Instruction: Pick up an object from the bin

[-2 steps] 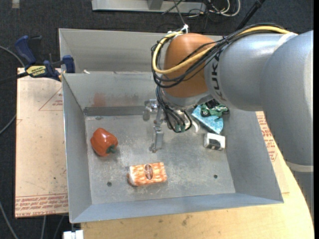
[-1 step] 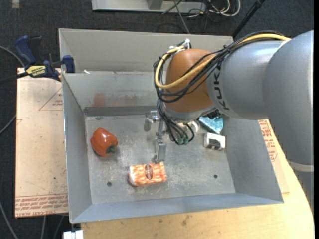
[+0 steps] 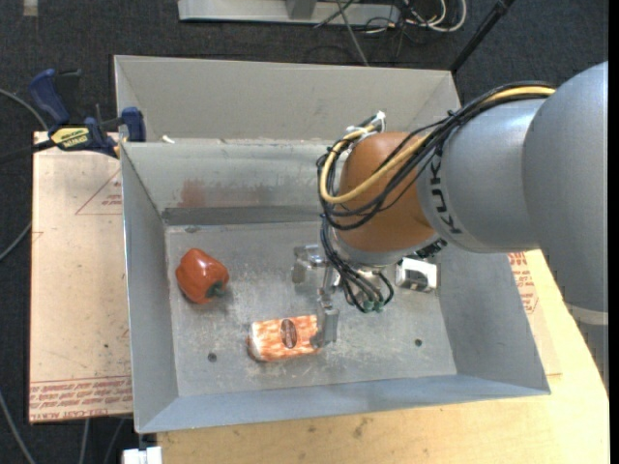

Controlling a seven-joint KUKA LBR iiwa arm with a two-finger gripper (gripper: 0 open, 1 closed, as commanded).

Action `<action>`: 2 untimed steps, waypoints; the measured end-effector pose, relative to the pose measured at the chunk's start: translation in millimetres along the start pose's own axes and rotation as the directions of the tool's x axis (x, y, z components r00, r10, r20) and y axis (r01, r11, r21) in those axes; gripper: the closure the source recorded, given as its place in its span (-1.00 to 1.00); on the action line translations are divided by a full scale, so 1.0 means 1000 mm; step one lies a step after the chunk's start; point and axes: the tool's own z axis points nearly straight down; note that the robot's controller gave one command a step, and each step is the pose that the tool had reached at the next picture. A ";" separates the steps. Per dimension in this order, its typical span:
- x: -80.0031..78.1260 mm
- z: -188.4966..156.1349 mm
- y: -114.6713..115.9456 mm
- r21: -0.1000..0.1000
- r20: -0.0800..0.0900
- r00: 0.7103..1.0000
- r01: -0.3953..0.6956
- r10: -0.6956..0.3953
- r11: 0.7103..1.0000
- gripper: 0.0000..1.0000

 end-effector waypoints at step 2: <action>0.024 0.020 0.052 0.002 0.001 0.990 0.142 -0.142 0.990 -1.00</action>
Offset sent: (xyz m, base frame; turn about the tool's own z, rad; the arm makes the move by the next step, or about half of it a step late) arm -0.0168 0.0936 -0.0231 -0.2420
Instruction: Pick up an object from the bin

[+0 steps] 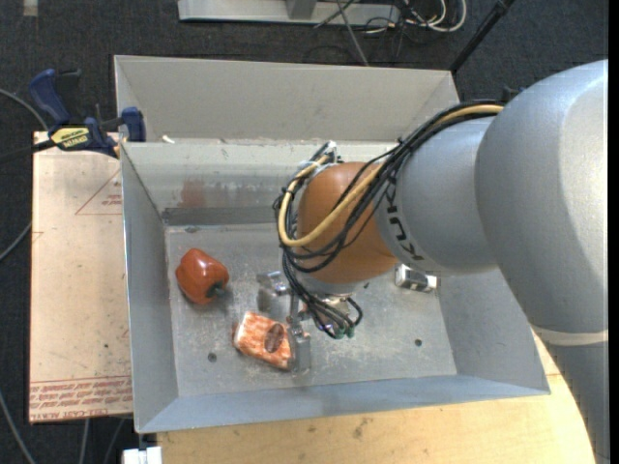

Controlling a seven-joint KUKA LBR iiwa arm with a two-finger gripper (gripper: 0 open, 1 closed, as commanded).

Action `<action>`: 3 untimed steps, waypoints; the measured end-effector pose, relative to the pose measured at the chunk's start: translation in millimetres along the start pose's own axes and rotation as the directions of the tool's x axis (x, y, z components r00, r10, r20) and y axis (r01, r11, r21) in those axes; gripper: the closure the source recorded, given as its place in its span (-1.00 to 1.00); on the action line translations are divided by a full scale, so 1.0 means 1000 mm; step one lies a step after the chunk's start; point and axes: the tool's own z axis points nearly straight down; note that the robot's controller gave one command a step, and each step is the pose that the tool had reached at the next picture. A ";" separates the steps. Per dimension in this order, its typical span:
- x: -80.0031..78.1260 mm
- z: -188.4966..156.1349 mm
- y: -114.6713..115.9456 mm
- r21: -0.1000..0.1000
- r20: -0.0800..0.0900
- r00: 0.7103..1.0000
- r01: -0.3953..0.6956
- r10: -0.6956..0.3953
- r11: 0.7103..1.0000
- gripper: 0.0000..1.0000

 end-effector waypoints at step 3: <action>0.016 0.002 0.083 -0.005 0.006 0.952 0.305 -0.305 0.952 1.00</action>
Offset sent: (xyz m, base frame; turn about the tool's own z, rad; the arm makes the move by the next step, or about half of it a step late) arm -0.0351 0.0747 -0.0032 -0.3111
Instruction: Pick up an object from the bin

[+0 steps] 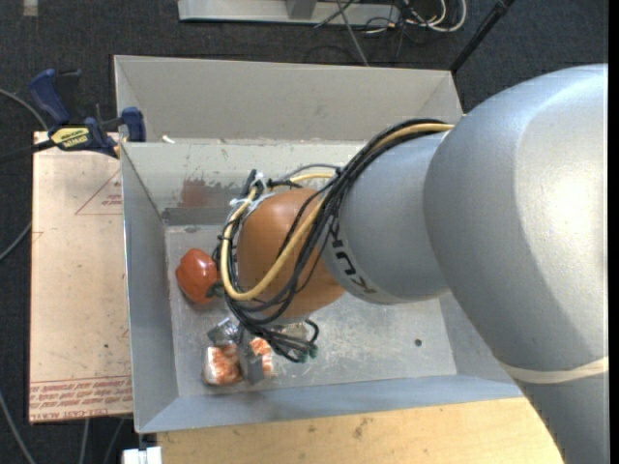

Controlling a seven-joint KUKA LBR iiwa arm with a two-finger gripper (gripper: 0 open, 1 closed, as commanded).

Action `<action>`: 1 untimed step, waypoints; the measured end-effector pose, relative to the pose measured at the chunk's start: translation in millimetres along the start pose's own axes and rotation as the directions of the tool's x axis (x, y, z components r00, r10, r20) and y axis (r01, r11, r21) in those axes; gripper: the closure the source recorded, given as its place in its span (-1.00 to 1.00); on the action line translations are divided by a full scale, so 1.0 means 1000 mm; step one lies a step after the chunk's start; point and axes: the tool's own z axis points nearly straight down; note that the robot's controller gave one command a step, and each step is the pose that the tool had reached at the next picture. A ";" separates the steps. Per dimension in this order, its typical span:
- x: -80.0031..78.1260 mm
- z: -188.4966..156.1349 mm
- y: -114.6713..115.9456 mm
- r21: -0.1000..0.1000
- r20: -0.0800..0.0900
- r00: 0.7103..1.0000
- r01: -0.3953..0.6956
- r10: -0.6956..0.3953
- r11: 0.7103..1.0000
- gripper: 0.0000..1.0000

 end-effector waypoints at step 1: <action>0.001 -0.043 -0.009 0.000 -0.011 0.999 0.031 -0.031 1.000 1.00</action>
Offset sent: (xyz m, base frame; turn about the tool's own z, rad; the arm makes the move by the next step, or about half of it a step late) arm 0.0769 0.0014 0.1522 -0.0818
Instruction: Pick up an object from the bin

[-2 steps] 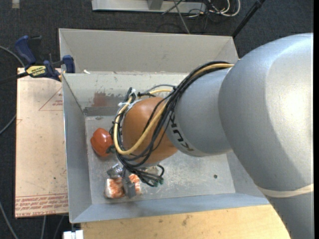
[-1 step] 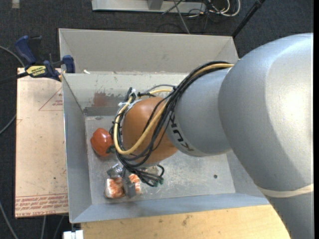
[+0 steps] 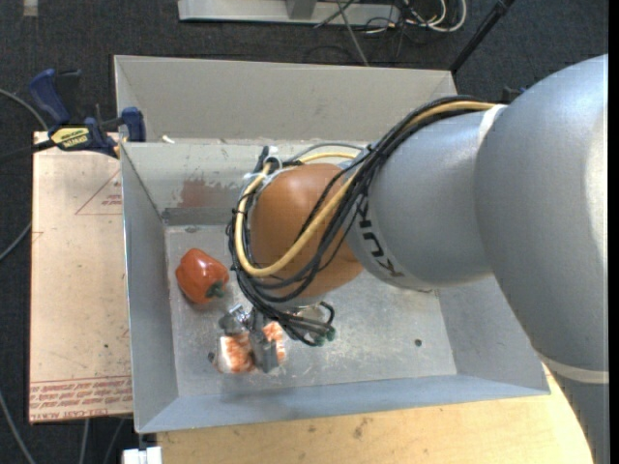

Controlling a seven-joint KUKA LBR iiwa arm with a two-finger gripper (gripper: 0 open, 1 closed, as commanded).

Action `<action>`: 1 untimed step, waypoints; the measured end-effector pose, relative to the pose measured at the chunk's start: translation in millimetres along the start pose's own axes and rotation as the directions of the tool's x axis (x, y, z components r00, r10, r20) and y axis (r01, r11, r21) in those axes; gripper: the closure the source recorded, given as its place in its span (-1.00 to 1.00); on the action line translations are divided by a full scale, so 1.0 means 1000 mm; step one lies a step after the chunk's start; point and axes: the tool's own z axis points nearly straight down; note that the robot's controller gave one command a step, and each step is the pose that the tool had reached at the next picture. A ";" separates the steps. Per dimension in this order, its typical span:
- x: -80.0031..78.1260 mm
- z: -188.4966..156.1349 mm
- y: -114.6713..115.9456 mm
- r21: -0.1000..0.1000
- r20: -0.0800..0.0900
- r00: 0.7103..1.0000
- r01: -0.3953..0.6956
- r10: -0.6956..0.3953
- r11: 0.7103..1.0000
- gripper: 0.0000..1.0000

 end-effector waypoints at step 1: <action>-0.040 -0.070 -0.019 0.002 0.007 1.000 0.030 -0.030 1.000 1.00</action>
Offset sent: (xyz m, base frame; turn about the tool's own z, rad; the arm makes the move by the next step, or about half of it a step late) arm 0.0046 0.0146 -0.0443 -0.0717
